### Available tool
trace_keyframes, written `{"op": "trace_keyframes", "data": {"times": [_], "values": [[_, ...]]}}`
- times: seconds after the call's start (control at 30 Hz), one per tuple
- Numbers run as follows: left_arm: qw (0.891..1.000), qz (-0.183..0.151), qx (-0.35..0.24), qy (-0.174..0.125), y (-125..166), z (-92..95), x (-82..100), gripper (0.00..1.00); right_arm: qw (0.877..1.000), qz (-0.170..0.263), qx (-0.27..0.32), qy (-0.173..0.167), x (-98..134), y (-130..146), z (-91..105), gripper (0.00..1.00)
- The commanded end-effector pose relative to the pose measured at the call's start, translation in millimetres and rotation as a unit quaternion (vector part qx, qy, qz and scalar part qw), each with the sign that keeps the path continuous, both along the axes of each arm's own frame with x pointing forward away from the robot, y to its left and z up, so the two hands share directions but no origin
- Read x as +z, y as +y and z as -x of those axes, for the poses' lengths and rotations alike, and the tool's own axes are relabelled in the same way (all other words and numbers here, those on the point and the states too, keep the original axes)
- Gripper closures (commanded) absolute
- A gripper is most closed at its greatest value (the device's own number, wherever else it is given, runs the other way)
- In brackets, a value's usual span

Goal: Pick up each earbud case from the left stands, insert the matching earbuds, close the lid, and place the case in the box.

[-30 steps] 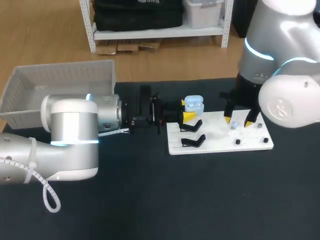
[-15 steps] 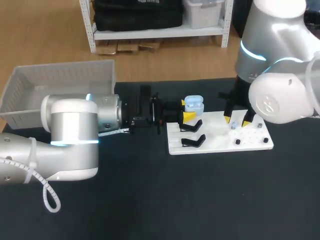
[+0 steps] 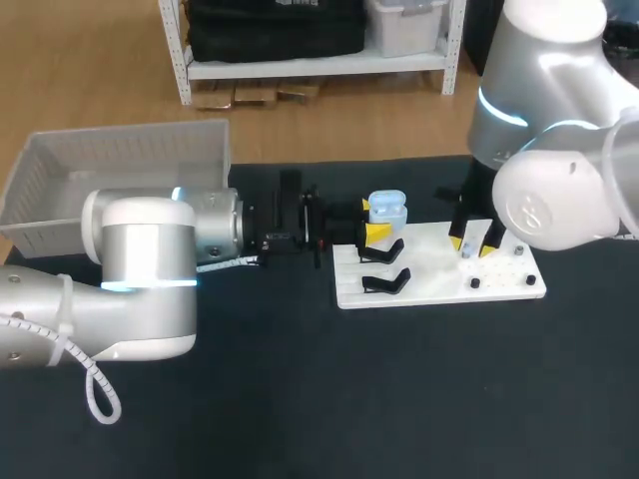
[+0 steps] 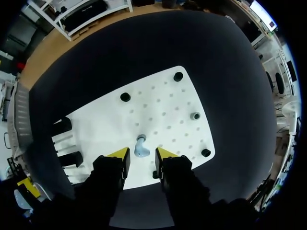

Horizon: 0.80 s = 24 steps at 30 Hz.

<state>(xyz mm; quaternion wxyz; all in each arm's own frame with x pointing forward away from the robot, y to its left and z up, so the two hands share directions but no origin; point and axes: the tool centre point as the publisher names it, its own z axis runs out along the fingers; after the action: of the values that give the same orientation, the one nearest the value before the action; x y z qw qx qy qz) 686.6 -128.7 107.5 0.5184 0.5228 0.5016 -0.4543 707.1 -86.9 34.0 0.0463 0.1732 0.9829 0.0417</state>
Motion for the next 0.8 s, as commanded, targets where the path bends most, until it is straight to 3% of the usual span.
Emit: {"op": "trace_keyframes", "data": {"times": [0.03,0.8], "values": [[1.000,0.002,0.004,-0.002,-0.7,1.5,-1.1,1.00,1.000,0.003,-0.005,-0.002,-3.5,0.1,-1.3,0.67],[1.000,0.002,0.004,-0.002,-0.7,1.5,-1.1,1.00,1.000,0.011,-0.018,0.003,-8.4,0.5,-7.4,0.78]]}}
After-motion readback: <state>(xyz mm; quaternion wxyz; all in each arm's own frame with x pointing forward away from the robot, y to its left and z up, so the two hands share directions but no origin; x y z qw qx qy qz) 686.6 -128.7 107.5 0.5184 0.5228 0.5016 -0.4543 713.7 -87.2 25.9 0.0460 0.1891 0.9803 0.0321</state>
